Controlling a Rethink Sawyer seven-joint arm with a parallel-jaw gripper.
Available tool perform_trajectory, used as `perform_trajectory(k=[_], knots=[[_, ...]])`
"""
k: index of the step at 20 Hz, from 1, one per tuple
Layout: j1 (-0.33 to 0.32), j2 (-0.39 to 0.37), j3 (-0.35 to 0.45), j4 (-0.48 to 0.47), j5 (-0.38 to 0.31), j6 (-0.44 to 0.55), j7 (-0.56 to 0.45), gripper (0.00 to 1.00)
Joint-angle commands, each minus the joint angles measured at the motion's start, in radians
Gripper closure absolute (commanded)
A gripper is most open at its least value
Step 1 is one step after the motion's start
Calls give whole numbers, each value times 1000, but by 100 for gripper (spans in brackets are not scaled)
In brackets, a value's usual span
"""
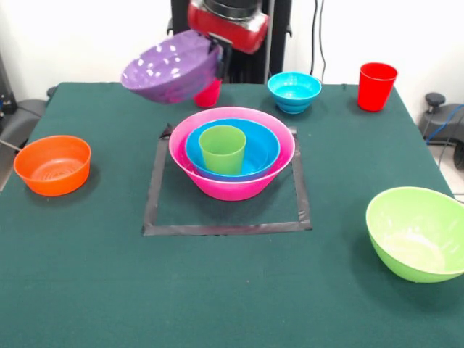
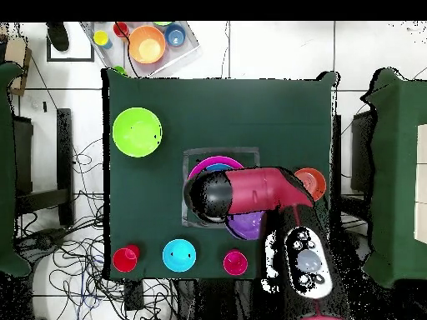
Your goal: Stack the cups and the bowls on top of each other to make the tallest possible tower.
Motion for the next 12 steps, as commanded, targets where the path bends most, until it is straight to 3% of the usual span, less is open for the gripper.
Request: perform_trajectory(k=[1,12], knots=[[80,189,50,-295,11,119,34,100],[137,433,-54,-523,-76,63,61,100]])
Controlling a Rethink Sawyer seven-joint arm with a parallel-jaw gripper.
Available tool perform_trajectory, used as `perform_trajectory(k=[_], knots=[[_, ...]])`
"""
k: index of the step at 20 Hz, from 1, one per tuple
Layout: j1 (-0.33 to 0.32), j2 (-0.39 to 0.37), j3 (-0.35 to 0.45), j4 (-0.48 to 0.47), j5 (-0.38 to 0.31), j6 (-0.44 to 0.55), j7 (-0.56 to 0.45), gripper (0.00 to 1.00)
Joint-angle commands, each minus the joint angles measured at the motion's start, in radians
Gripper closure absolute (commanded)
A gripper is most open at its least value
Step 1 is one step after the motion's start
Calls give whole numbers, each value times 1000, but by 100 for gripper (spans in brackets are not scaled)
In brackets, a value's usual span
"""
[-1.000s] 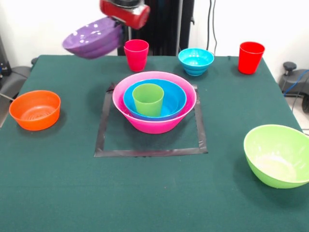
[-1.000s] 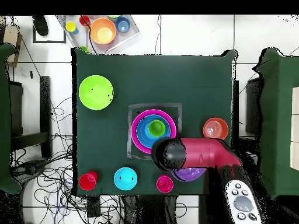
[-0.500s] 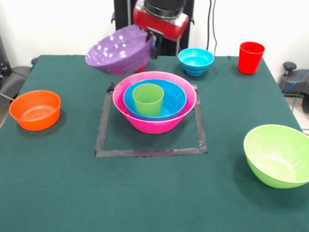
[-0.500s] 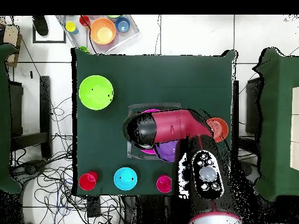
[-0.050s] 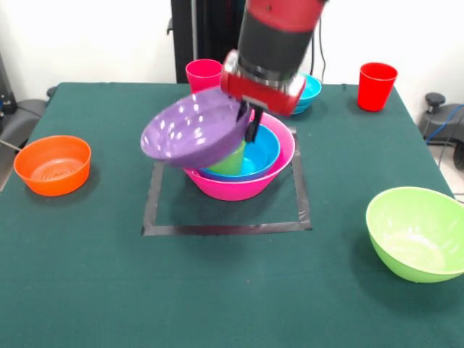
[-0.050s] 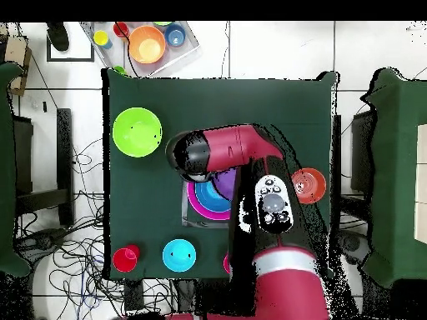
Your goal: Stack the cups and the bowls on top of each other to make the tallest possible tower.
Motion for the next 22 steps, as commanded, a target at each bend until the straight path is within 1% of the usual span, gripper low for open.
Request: perform_trajectory(k=[1,3,5,9,11,13,15,18,20,22], knots=[[41,202,-51,-212,-82,51,63,100],[50,202,-79,-219,-73,71,64,100],[63,181,-99,-220,-74,98,38,100],[83,138,-124,-145,-45,99,38,100],[98,130,-138,-117,-36,89,53,100],[120,123,-151,-110,-19,104,71,100],[147,117,-164,-119,5,137,95,100],[184,112,-178,-156,50,219,128,100],[203,118,-187,-189,82,271,148,100],[217,134,-197,-218,107,297,168,100]])
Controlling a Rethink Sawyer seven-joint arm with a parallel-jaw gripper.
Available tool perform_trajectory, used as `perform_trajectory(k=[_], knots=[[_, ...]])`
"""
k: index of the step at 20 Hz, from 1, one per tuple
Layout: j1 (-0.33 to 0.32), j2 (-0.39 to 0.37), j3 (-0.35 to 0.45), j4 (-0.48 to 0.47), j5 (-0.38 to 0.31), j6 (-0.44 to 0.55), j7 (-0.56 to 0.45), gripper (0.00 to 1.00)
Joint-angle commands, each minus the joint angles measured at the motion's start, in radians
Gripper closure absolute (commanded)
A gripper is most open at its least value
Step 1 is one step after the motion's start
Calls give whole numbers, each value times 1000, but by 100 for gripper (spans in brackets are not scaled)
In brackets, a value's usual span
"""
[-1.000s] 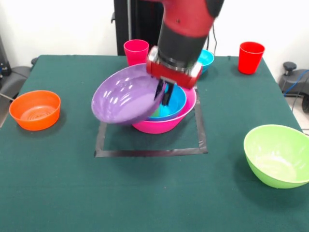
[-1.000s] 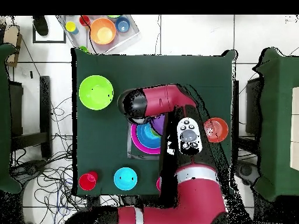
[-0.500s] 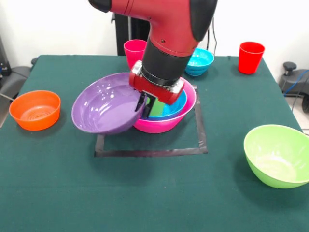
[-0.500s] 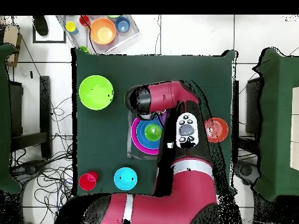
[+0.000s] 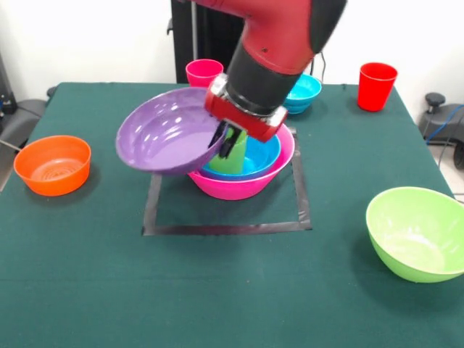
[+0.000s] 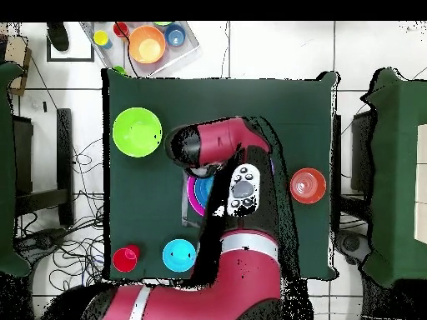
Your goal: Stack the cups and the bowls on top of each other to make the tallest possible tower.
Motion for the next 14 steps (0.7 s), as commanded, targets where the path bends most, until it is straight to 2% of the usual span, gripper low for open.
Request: perform_trajectory(k=[1,7,14], knots=[[67,34,13,-96,84,211,171,100],[76,94,-9,-185,100,236,165,100],[63,137,-39,-158,88,117,139,100]])
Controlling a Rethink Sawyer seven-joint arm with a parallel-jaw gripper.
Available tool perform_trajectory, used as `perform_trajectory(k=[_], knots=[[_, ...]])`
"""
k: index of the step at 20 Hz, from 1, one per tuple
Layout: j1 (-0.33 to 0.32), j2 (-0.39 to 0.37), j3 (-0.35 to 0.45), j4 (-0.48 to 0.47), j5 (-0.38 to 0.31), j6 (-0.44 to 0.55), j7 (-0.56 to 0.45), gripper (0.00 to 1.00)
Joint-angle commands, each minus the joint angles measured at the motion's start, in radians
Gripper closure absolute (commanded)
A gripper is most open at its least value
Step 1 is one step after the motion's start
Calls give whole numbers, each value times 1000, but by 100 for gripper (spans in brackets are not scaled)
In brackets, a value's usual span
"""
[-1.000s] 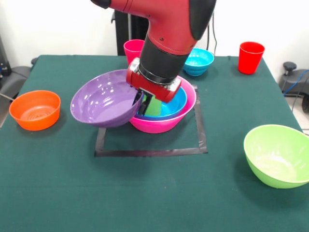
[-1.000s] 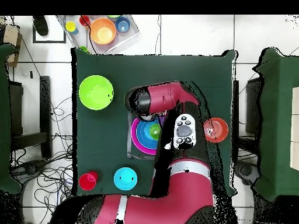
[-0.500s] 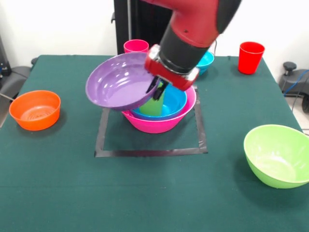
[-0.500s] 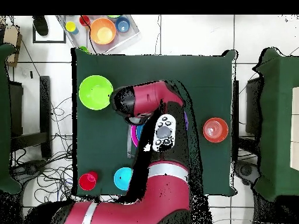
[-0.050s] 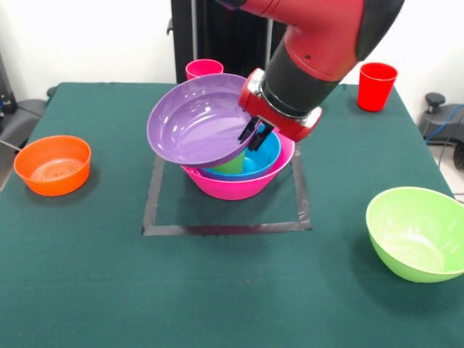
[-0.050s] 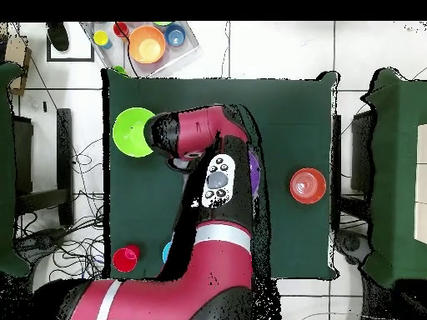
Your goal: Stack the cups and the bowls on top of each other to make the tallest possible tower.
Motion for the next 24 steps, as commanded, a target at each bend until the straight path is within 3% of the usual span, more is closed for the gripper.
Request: perform_trajectory(k=[1,6,15,24], knots=[[-13,68,9,-32,-1,-57,136,100],[7,64,-11,1,7,-83,160,100],[84,49,-58,23,70,-24,254,100],[112,66,-85,16,128,-31,267,100]])
